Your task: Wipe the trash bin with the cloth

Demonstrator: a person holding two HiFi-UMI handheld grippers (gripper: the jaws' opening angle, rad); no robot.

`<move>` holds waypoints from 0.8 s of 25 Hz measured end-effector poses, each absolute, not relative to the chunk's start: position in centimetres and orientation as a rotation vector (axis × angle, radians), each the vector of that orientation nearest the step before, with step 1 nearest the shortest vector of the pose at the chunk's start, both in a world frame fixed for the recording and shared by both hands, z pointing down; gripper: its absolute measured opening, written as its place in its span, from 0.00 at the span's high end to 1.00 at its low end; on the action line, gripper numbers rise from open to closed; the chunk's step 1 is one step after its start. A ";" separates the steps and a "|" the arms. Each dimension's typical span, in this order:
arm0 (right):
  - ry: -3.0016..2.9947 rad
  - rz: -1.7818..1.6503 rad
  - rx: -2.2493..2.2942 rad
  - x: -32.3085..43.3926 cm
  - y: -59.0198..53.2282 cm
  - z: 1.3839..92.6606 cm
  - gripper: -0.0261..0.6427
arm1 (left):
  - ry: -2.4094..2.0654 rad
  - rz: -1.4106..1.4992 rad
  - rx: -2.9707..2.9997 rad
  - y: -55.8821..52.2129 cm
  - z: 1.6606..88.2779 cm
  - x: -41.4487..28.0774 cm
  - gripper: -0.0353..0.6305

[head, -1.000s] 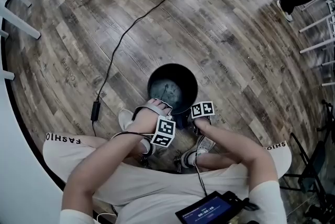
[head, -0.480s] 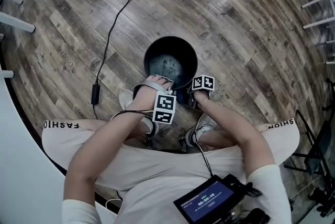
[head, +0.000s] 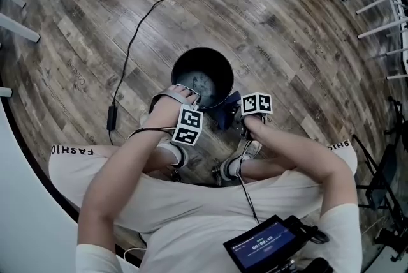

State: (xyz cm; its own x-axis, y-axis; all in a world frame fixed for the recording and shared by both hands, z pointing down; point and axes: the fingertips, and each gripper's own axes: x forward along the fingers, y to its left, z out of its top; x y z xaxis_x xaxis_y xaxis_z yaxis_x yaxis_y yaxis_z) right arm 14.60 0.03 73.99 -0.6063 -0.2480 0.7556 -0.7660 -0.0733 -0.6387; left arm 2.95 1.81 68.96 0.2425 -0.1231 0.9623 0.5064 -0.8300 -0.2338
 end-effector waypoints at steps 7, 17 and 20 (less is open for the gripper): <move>-1.932 1.720 0.983 11.3 1.4 67.1 0.84 | -0.393 -1.644 -1.812 1.1 70.2 0.6 0.82; -1.897 1.627 0.973 12.1 0.4 73.5 0.84 | -0.393 -1.612 -1.883 2.4 70.1 2.6 0.85; -1.871 1.601 0.989 12.9 0.2 77.1 0.84 | -0.370 -1.616 -1.928 2.8 70.1 3.3 0.85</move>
State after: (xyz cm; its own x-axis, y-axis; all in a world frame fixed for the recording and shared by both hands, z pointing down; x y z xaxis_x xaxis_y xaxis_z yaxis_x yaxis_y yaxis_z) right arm 12.88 0.15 77.14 -0.6219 -0.2125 0.7537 -0.7775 0.0528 -0.6266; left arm 3.27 2.81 70.10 0.2240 -0.1568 0.9619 0.5601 -0.7870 -0.2587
